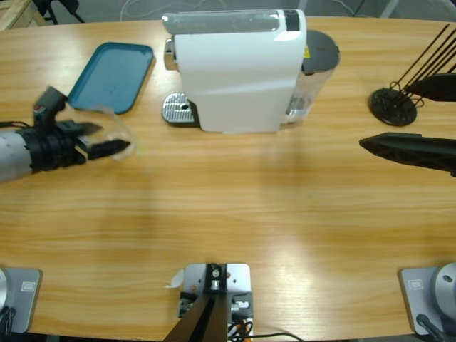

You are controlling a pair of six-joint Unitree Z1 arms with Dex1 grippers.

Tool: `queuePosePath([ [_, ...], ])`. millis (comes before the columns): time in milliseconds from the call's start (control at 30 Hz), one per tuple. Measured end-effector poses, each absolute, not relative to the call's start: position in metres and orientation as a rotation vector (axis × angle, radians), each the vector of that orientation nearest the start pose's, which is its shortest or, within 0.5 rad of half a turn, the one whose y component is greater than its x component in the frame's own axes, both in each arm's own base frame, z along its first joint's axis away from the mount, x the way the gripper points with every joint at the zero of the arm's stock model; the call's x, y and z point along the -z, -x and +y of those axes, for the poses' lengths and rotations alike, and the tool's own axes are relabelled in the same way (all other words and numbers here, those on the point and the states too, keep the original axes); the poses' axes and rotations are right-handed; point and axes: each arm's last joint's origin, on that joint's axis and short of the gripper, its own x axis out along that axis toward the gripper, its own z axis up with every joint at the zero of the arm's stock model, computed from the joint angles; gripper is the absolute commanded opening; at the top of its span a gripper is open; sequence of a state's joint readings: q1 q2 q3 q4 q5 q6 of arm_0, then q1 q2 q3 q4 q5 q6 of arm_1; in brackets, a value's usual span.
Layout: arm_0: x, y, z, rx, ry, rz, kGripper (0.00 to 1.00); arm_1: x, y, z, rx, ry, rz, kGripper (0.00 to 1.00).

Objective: Pour coffee

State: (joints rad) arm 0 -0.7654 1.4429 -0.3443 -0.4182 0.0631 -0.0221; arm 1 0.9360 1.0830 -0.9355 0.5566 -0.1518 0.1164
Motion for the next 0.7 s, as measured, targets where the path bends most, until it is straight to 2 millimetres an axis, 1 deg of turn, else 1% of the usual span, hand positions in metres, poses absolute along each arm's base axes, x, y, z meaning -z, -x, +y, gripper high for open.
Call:
queuePosePath([
  [67,-0.215,-0.149,-0.137,0.653,-0.305,0.593,0.071,-0.359,-0.097,0.115,-0.703,0.268,0.662,0.982],
  [133,-0.223,-0.157,-0.143,0.645,-0.338,0.554,0.071,-0.357,-0.099,0.113,-0.694,0.272,0.666,0.979],
  [233,-0.232,-0.176,-0.161,0.643,-0.350,0.525,0.071,-0.356,-0.101,0.111,-0.688,0.276,0.671,0.977],
  [333,-0.233,-0.197,-0.181,0.653,-0.347,0.521,0.075,-0.355,-0.104,0.108,-0.687,0.280,0.675,0.951],
  [433,-0.228,-0.217,-0.194,0.701,-0.316,0.526,0.075,-0.355,-0.109,0.103,-0.675,0.282,0.676,0.950],
  [533,-0.220,-0.232,-0.201,0.715,-0.303,0.542,0.075,-0.355,-0.113,0.099,-0.664,0.288,0.675,0.950],
  [700,-0.201,-0.248,-0.209,0.720,-0.305,0.582,0.080,-0.355,-0.118,0.093,-0.657,0.293,0.675,0.944],
])
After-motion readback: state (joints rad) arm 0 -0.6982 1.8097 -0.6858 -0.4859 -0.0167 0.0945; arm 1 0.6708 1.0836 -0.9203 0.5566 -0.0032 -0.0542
